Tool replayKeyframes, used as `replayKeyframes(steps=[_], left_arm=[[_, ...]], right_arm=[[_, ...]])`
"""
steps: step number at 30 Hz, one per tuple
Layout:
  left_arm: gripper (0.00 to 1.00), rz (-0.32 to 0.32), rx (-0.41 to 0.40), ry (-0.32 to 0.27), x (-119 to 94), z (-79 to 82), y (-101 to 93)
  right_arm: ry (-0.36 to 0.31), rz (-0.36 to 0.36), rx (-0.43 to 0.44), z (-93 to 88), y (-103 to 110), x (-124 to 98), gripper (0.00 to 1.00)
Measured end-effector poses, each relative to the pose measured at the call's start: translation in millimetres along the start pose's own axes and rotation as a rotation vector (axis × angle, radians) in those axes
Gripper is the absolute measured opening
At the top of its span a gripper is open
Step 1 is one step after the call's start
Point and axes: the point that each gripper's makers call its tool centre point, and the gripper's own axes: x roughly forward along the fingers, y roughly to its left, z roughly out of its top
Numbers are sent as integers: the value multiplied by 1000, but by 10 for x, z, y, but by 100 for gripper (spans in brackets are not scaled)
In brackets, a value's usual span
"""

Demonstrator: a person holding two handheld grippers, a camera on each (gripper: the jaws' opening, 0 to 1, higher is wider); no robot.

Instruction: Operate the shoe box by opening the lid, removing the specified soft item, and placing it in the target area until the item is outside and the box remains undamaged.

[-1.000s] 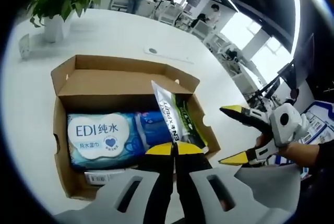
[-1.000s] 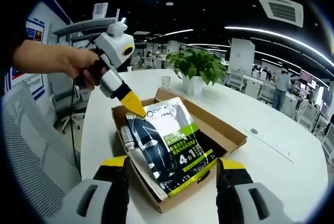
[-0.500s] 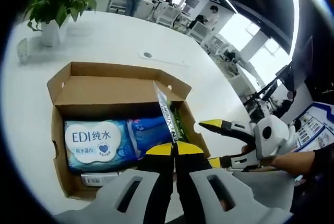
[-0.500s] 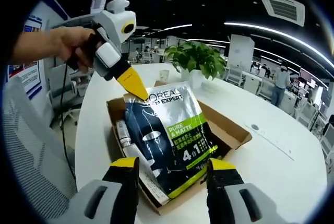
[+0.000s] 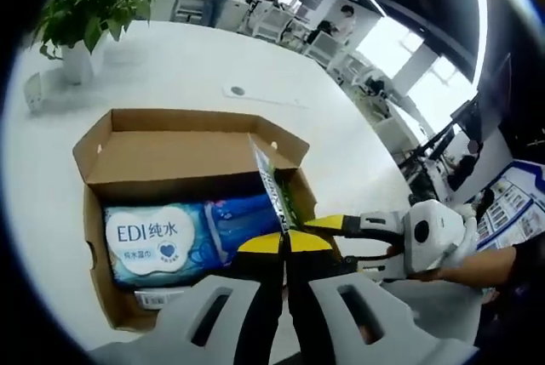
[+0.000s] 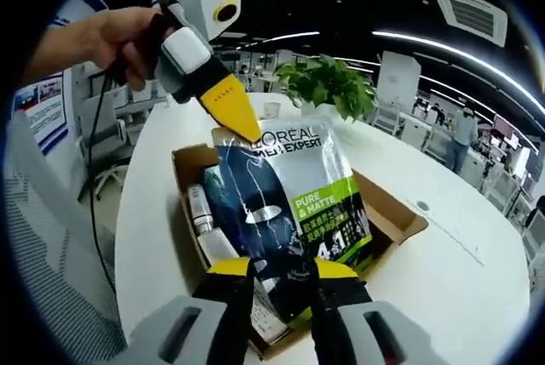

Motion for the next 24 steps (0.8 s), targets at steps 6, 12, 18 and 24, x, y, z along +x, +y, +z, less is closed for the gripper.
replayKeyframes(steps=[6,12,18,24], left_arm=[[0,27,42,7,0,-14,36],[0,28,62,13,-23,-48,53],[0,22,65,1,-81,-36,65],[0,23,79,-8,-160,-34,79]], right_arm=[[-4,4,-7,16,0,0,9],[0,8,-17,40,27,-24,2],[-5,12,-27,106,43,-52,0],[-15,15,-36,187,60,-93,0]])
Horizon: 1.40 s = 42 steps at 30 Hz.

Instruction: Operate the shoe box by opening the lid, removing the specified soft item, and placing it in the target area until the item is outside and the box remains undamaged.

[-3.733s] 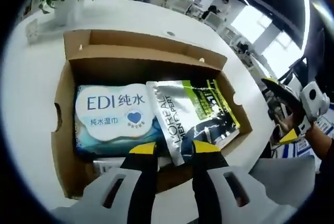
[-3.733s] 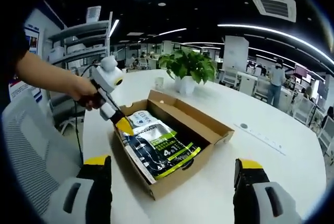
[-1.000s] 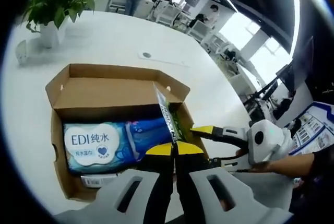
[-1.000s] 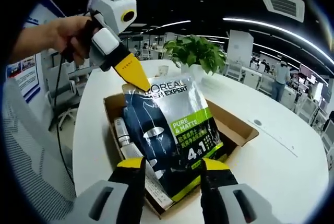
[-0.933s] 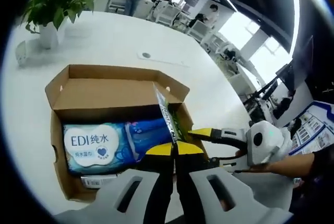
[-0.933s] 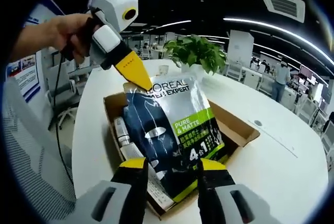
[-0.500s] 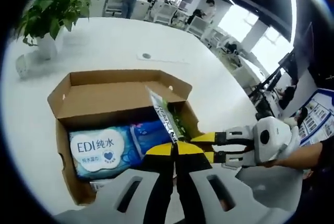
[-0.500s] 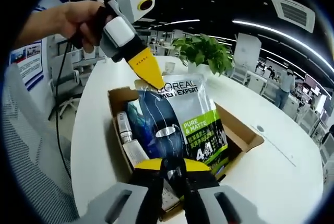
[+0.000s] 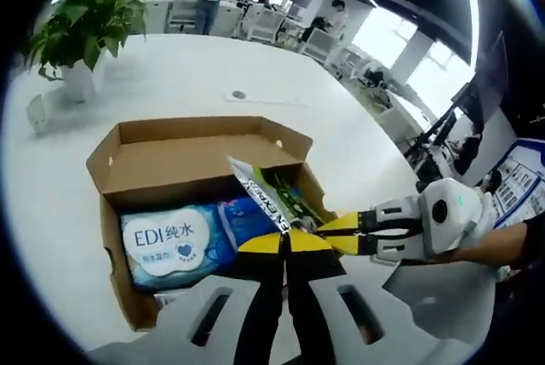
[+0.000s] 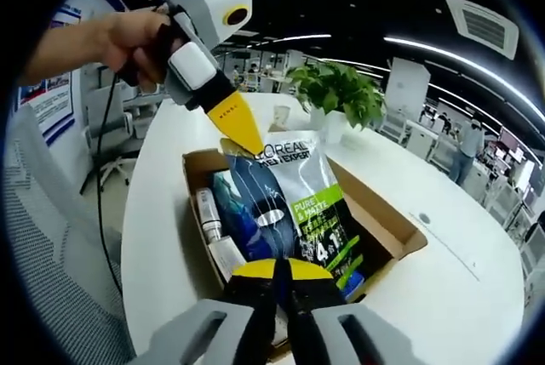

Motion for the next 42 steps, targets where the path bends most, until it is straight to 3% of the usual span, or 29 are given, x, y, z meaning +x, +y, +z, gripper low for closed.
replayKeyframes(steps=[9,22,42], left_arm=[[0,-14,1,-37,-146,59,-46],[0,-39,26,-75,-276,210,-202],[0,-92,56,-58,36,251,-568]], right_arm=[[0,-1,-63,148,40,-100,0],[-28,-21,-59,310,-30,-266,0],[-2,-94,-33,36,-286,-558,0]])
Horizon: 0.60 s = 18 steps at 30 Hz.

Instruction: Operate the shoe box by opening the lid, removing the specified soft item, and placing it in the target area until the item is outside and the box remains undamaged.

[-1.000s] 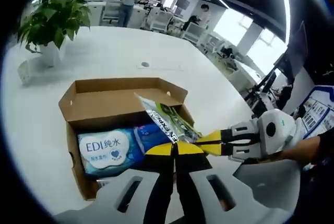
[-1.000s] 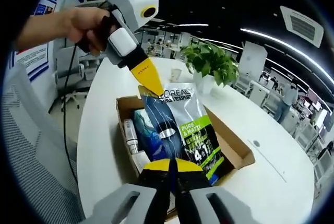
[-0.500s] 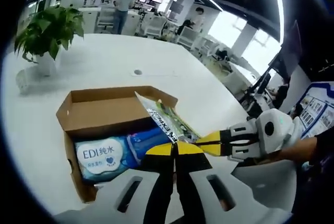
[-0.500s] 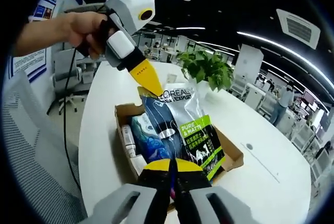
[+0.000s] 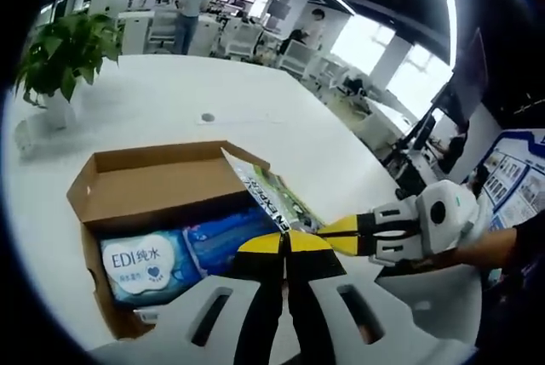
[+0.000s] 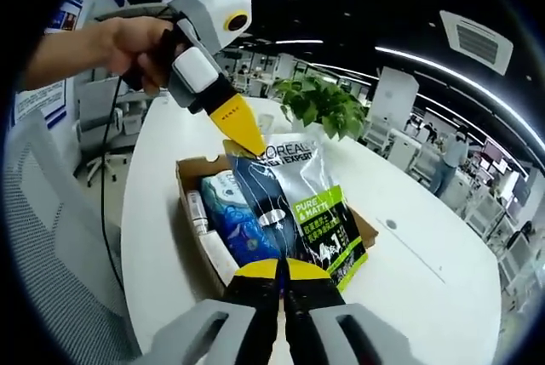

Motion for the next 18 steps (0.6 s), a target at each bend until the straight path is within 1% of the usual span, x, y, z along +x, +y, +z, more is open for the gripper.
replayKeyframes(steps=[6,18], left_arm=[[0,-15,3,16,149,-25,-93],[0,-40,14,57,474,-90,-280]], right_arm=[[21,-15,11,-136,-64,-44,0],[65,-46,55,-473,-216,-138,0]])
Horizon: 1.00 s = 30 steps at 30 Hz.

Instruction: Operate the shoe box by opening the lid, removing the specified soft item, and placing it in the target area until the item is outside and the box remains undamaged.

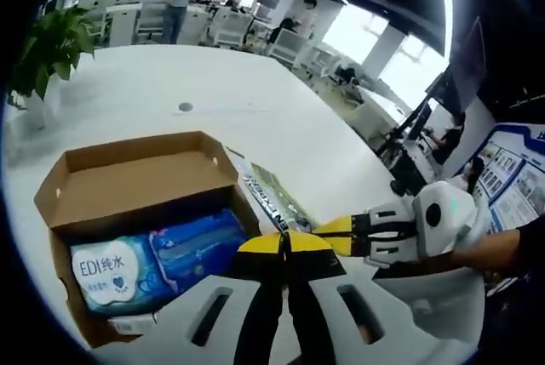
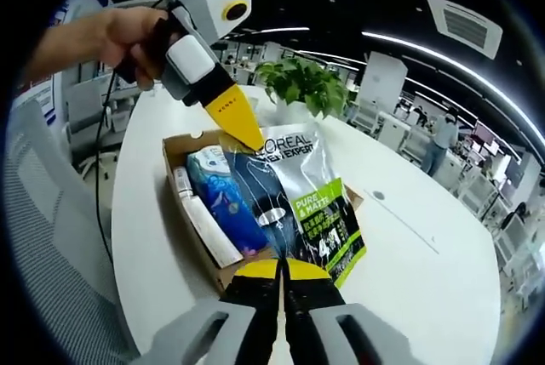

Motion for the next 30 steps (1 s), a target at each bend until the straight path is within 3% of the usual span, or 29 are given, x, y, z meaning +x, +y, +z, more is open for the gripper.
replayKeyframes(steps=[30], left_arm=[[0,-9,17,64,594,-196,-260]], right_arm=[[87,-68,101,-617,-293,-50,0]])
